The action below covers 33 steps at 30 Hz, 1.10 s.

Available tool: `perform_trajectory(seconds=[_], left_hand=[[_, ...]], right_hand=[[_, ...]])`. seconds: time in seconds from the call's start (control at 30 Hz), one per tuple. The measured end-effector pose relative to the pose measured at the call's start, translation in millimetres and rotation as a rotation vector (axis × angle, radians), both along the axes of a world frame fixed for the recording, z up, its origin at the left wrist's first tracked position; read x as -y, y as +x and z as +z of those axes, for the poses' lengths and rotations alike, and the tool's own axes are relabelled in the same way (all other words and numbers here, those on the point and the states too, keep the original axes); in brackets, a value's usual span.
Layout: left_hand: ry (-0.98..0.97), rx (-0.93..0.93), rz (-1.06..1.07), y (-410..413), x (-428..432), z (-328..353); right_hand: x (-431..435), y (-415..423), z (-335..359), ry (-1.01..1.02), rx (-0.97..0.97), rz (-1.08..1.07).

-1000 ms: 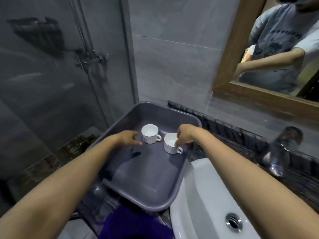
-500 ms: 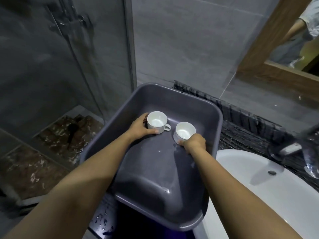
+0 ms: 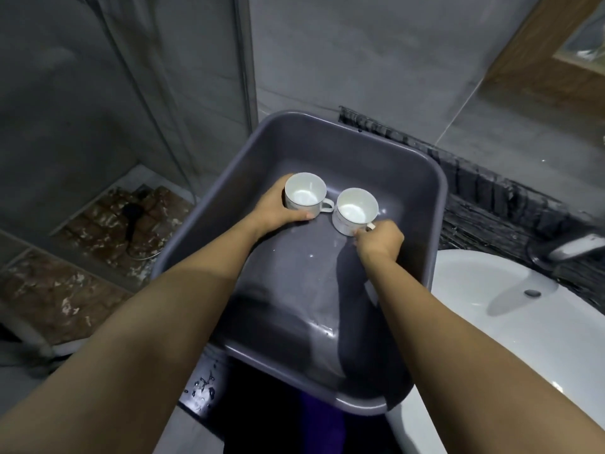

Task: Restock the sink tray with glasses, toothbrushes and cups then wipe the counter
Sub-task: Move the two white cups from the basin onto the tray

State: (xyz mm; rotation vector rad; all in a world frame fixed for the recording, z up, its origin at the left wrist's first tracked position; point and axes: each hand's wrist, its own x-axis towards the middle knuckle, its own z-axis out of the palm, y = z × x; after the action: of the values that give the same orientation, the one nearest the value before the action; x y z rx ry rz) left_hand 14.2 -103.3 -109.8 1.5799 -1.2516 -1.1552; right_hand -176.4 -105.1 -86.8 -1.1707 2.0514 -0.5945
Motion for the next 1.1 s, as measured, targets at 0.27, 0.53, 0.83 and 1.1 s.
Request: perform_trajectory(seconds=[0.27, 0.53, 0.83, 1.1], left_hand=[[0.053, 0.028, 0.090, -2.3, 2.2, 3.7], [0.063, -0.026, 0.121, -7.4, -7.3, 20.9], [-0.043, -0.005, 0.166, -11.1, -13.1, 66.6], [-0.166, -0.018, 0.097, -54.9, -18.3, 128.7]], right_hand=[[-1.0, -3.3, 4.2, -0.056, 0.161, -0.038], [-12.3, -10.9, 38.1, -0.063, 0.305, -0.032], [-24.6, -28.2, 85.4, -0.213, 0.425, 0.056], [-38.7, -92.8, 147.5, -0.353, 0.492, 0.094]])
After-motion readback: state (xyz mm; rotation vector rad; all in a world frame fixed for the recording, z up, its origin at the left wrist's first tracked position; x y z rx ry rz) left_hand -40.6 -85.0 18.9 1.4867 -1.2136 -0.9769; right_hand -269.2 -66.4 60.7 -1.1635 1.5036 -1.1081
